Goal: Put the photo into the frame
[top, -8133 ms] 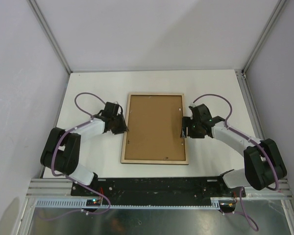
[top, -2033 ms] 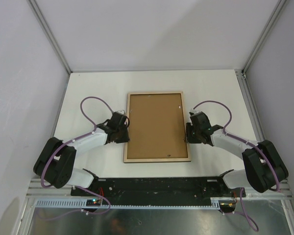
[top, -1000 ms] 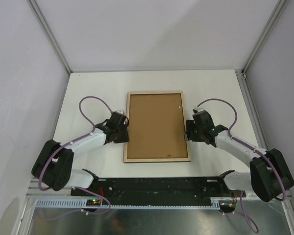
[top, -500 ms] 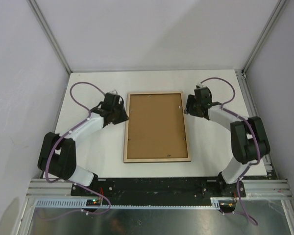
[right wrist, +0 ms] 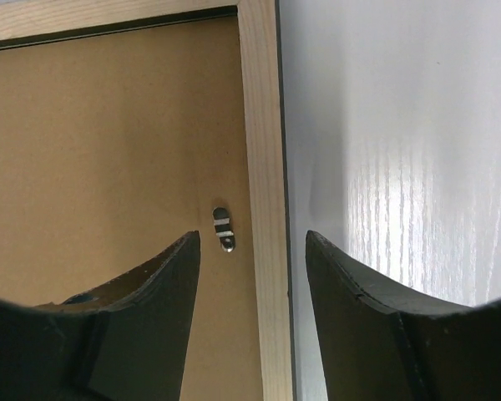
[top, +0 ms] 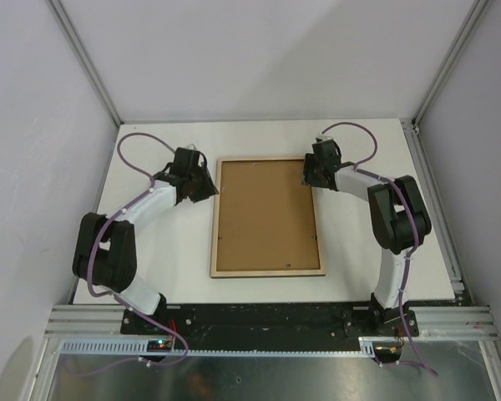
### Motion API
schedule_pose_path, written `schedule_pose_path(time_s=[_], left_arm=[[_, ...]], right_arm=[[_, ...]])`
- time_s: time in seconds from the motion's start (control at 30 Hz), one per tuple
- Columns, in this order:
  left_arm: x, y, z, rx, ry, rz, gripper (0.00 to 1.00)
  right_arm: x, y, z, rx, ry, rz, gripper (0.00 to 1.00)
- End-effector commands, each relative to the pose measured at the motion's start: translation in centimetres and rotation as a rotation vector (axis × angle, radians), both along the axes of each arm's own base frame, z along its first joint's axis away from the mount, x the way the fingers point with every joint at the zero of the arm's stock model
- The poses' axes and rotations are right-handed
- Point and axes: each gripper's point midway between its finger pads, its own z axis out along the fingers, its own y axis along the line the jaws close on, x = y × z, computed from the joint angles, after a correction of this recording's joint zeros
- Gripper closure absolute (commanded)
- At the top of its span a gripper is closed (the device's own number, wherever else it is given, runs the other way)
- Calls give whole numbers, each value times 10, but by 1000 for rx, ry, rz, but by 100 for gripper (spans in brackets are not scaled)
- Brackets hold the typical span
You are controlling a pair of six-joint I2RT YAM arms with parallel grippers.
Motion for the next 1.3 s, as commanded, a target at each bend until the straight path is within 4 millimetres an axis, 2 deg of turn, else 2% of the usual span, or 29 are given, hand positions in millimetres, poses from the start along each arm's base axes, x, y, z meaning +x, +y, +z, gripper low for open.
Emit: schedule_pose_path(time_s=[0.0, 0.23, 0.4, 0.67, 0.93, 1.27], left_arm=[[18, -1, 15, -19, -42, -13, 60], [33, -1, 17, -20, -47, -10, 60], [43, 0, 15, -15, -48, -3, 61], [59, 2, -1, 19, -24, 12, 60], [71, 0, -4, 28, -25, 15, 61], [78, 6, -20, 69, -4, 33, 61]], right_arm=[[18, -1, 2, -76, -25, -7, 42], [25, -1, -7, -177, 15, 2, 50], [20, -2, -11, -191, 45, 18, 54], [9, 2, -11, -161, 69, 51, 47], [4, 5, -7, -134, 68, 67, 48], [-4, 6, -8, -89, 81, 82, 51]])
